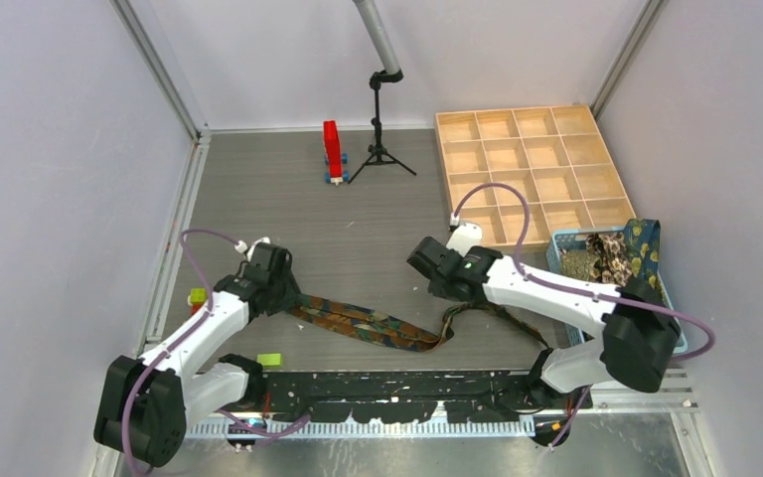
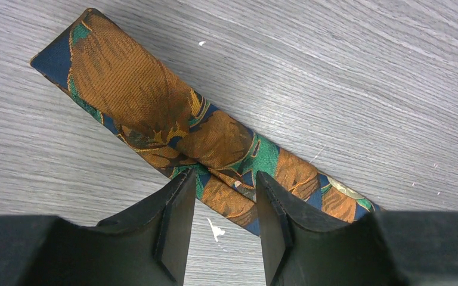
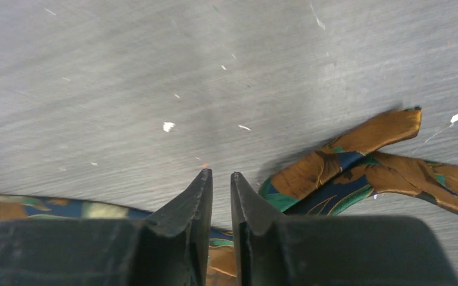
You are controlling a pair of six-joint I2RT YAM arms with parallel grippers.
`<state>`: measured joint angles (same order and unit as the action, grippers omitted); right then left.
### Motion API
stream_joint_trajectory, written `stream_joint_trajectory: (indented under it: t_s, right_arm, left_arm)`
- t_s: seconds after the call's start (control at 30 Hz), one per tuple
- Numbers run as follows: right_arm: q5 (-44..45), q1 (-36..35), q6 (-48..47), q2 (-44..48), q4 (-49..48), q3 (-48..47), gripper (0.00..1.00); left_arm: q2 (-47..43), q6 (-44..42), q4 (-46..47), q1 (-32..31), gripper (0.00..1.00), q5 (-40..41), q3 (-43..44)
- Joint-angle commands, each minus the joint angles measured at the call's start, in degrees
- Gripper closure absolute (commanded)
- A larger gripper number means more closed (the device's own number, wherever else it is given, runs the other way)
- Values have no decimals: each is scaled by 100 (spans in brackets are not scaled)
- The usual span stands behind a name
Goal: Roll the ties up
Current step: Flatten out the tie at the center of the board.
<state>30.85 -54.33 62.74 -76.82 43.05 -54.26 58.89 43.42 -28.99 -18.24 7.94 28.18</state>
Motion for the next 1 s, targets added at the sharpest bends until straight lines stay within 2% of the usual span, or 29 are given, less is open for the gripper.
stream_joint_trajectory:
  t_s: [0.0, 0.13, 0.27, 0.47, 0.6, 0.7, 0.83, 0.97]
  right_arm:
    - [-725, 16, -45, -283, 75, 349, 79]
    - [-718, -339, 523, -102, 390, 817, 85]
    - [-497, -937, 1294, 16, 992, 883, 93]
    - [-720, -1654, 2236, -153, 1192, 1339, 96]
    - [-585, -2110, 2647, 91, 1580, 1266, 96]
    - [-693, -2308, 2474, 254, 1463, 1248, 98]
    - [-960, -2406, 1695, 375, 412, 1291, 97]
    - [-1093, -2451, 1288, 132, -64, 1058, 95]
  left_arm:
    - [78, -103, 104, 39, 57, 50, 168]
    - [162, -115, 203, 48, 57, 58, 161]
    - [253, -114, 283, 66, 57, 32, 174]
    - [255, -172, 190, 95, 57, 46, 249]
    - [91, -206, 115, 114, 57, 63, 261]
    - [-16, -194, 38, 119, 57, 50, 334]
    - [-133, -177, -72, 126, 57, 48, 444]
    - [-341, -142, -186, 128, 57, 11, 466]
